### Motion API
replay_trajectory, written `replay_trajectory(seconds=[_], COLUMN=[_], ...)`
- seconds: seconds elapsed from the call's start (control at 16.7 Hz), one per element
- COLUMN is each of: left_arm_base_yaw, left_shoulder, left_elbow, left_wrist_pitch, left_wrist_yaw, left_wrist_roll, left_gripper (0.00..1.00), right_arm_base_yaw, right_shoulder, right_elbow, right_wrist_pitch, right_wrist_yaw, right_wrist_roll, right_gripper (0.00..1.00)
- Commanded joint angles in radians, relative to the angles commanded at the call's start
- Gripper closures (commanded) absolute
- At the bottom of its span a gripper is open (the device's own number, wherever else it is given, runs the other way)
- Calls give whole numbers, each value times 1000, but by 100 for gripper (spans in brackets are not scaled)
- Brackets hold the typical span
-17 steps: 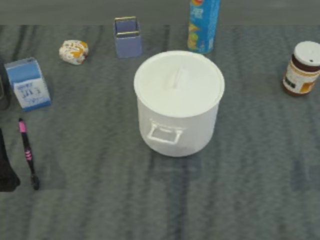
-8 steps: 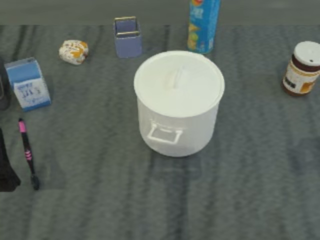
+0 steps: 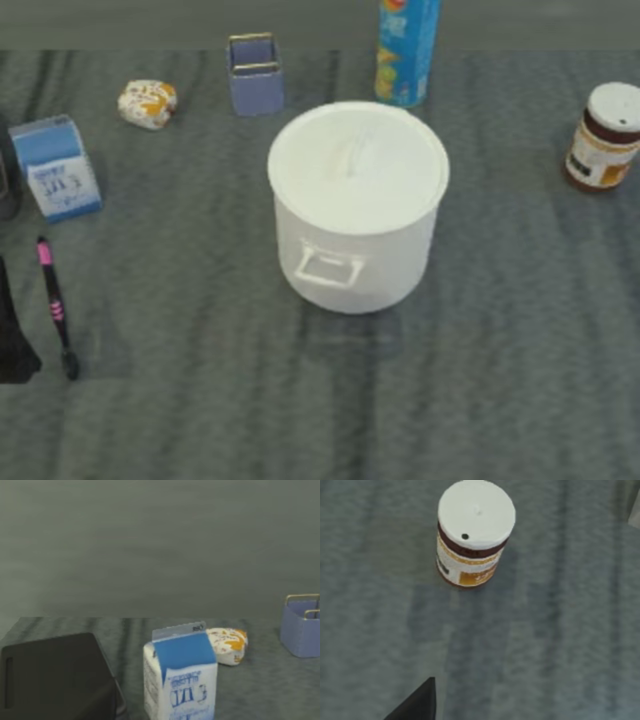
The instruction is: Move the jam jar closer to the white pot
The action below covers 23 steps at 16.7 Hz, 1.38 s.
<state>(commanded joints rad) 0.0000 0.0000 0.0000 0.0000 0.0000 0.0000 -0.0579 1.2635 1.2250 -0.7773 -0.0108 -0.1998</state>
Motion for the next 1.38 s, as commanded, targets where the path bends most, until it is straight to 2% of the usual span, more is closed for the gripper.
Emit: replay_trajectory(seconds=[0.42,0.72,0.96,1.38], left_arm_base_yaw=[0,0,0,0], left_shoulder=[0,0,0,0], left_elbow=[0,0,0,0], left_wrist_pitch=[0,0,0,0], left_wrist_yaw=[0,0,0,0], left_wrist_roll=[0,0,0,0], left_gripper=[0,0,0,0], right_arm_base_yaw=[16,37,47,43], right_shoulder=[702,1088,1222,1230], right_elbow=[686,1025,1149,1151], right_wrist_pitch=[-307,-451,-501,-499], right_wrist_yaw=[-37,-64,-75,-75], right_wrist_roll=[-155,-245,-279,-281], right_gripper=[0,0,0,0])
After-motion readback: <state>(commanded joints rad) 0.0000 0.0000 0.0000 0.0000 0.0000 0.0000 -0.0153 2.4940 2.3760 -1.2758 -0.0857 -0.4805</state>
